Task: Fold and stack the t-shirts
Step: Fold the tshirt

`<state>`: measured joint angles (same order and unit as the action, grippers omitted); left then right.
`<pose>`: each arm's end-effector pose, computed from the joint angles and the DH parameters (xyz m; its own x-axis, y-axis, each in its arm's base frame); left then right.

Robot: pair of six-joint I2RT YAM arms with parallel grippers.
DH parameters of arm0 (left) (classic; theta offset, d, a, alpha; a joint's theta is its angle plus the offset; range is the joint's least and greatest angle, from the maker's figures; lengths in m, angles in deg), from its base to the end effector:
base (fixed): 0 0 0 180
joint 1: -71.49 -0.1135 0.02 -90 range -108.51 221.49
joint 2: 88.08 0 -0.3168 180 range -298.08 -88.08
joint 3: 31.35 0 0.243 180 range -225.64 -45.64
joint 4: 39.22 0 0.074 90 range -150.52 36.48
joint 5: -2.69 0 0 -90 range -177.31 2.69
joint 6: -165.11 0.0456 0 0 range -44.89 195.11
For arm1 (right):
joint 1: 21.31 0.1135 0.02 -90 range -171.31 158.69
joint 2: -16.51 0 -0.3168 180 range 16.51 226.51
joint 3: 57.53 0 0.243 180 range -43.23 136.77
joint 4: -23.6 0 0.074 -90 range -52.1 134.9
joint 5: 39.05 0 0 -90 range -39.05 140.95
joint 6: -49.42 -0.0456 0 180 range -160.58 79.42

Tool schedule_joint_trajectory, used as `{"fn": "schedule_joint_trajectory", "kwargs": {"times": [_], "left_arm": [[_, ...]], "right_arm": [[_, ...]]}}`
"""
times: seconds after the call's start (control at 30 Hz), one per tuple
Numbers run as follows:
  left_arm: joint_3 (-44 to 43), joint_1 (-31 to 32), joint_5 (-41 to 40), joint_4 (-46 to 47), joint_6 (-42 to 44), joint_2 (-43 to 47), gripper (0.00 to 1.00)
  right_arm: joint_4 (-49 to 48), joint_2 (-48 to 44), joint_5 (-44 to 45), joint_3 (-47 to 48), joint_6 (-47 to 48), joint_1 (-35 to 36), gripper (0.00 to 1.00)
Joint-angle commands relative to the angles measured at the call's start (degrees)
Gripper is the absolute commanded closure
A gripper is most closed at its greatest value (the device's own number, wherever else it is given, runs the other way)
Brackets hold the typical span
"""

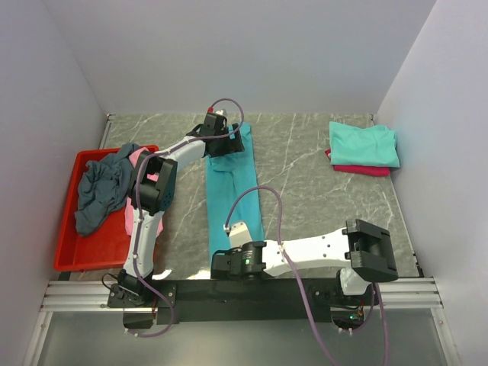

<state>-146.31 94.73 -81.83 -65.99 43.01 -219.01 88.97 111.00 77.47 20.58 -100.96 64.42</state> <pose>0.5026 -0.2206 0.2050 -0.7712 -0.2445 -0.5877 0.0559 0.8937 -0.4452 0.0422 0.2921 0.2472 -0.8080 -0.3743 -0.4551 -0.3746 0.9224 -0.0937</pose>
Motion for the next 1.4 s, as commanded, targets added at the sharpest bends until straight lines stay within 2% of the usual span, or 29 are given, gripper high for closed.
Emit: {"fn": "schedule_joint_trajectory", "kwargs": {"times": [0.0,0.3,0.67,0.73,0.77,0.8,0.9,1.0,1.13,1.33,1.37], "left_arm": [[-1.2,0.0,0.9,-0.9,0.6,-2.4,0.01],[-2.3,-0.2,0.7,-1.9,1.2,-3.3,0.01],[-1.8,-0.2,1.2,-1.5,1.0,-3.2,0.01],[-1.7,-0.2,1.3,-1.5,1.0,-3.2,0.01],[-1.7,-0.2,1.3,-1.5,0.9,-3.1,0.01],[-1.5,-0.2,1.4,-1.4,1.0,-3.0,0.01],[-0.1,-0.2,1.8,0.3,0.7,-1.6,0.01],[0.4,-0.2,2.3,1.5,0.5,-0.1,0.01],[0.9,-0.2,2.7,3.2,0.3,3.0,0.01],[7.3,-0.2,0.4,9.3,-0.3,14.8,0.01],[10.5,-0.1,-0.3,10.0,-0.6,18.7,0.01]], "right_arm": [[1.3,0.9,1.8,1.8,0.0,0.8,0.99],[0.7,2.0,-0.2,2.0,0.4,2.1,0.99],[-2.2,1.5,1.4,1.6,1.1,1.8,0.98],[-3.0,1.7,1.6,1.6,1.6,1.5,0.92],[-3.5,1.7,1.5,1.6,1.8,1.6,0.86],[-4.7,1.2,1.6,1.4,2.3,1.5,0.69],[-6.2,-0.8,2.0,0.5,2.4,1.3,0.38],[-7.2,-4.3,2.9,-1.1,1.8,0.2,0.32],[-11.1,-10.4,2.3,-6.8,2.0,-3.5,0.32],[-19.1,-20.6,0.1,-17.4,4.3,-11.3,0.32],[-20.6,-22.8,-1.5,-18.8,4.9,-12.5,0.32]]}}
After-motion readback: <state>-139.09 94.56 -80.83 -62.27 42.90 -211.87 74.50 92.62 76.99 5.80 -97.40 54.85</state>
